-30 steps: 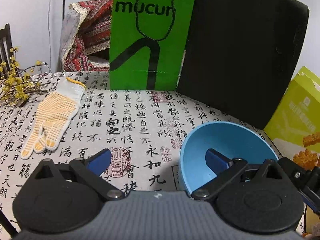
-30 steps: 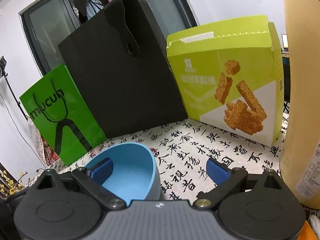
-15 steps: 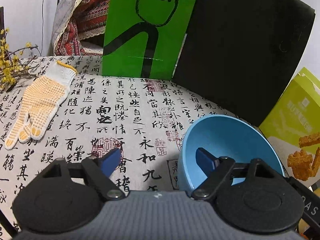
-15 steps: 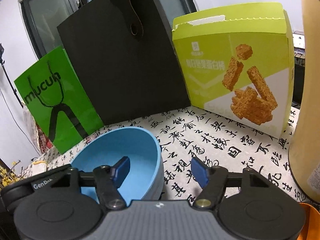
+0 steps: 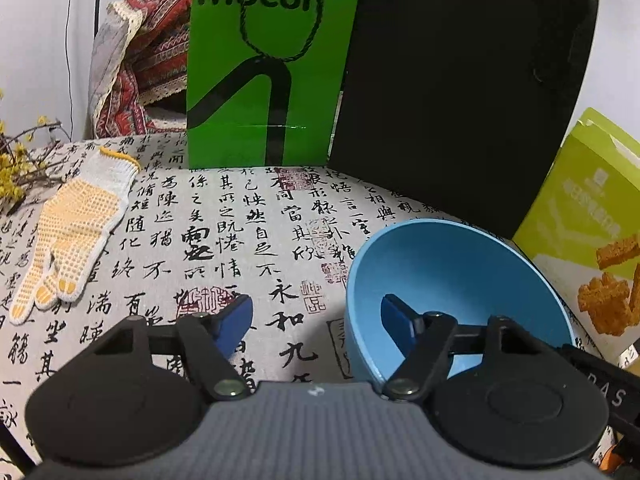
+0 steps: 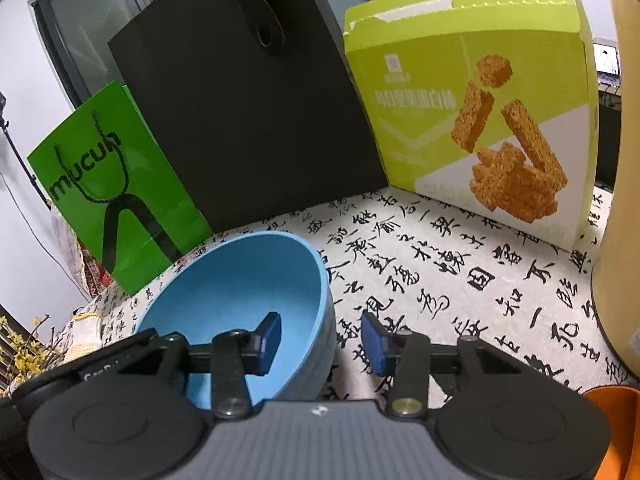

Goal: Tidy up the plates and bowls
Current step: 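Close the left gripper on the bowl rim while the right closes on the opposite rim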

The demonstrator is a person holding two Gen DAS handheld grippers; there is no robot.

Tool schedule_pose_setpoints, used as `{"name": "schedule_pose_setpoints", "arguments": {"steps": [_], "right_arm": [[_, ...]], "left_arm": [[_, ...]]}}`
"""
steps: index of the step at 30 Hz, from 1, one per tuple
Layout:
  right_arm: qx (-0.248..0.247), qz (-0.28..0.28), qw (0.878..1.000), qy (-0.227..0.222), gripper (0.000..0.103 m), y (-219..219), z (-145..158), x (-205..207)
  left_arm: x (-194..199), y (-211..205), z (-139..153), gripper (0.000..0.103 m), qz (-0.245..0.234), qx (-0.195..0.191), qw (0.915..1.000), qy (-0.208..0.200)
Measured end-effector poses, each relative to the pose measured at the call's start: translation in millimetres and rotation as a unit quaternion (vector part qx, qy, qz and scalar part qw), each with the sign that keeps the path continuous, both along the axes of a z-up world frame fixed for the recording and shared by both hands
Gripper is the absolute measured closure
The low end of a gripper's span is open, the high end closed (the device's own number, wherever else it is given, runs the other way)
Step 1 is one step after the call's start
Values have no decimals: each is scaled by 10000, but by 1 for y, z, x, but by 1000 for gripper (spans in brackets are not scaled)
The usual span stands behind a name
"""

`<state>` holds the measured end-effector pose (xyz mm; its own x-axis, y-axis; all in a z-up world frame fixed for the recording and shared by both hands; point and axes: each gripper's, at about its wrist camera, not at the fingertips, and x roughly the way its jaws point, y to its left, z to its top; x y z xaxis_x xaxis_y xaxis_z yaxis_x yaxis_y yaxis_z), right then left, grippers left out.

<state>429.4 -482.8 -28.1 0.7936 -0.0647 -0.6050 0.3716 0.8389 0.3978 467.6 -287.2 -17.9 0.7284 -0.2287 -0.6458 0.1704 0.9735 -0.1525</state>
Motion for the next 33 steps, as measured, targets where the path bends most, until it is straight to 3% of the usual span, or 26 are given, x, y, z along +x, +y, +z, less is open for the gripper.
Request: {"name": "schedule_pose_setpoints", "arguments": {"steps": [13,19,21,24,33], "right_arm": [[65,89,9999,62,77,3,-2,4],[53,35,9999,115,82,5,-3,5],[12,19,9999,120,83,5,-3,5],[-34,20,9999,116,85,7,-3,5],[-14,57,10000,61,92,9,0,5]], "left_arm": [[1,1,-2,50,-135,-140,9998,52],[1,0,-3,63,-166,-178,9996,124],[2,1,-4,74,-150,-226,9995,182],[3,2,-5,80,-168,-273,9991,274],[0,2,-3,88,-151,-283,9994,156]]}}
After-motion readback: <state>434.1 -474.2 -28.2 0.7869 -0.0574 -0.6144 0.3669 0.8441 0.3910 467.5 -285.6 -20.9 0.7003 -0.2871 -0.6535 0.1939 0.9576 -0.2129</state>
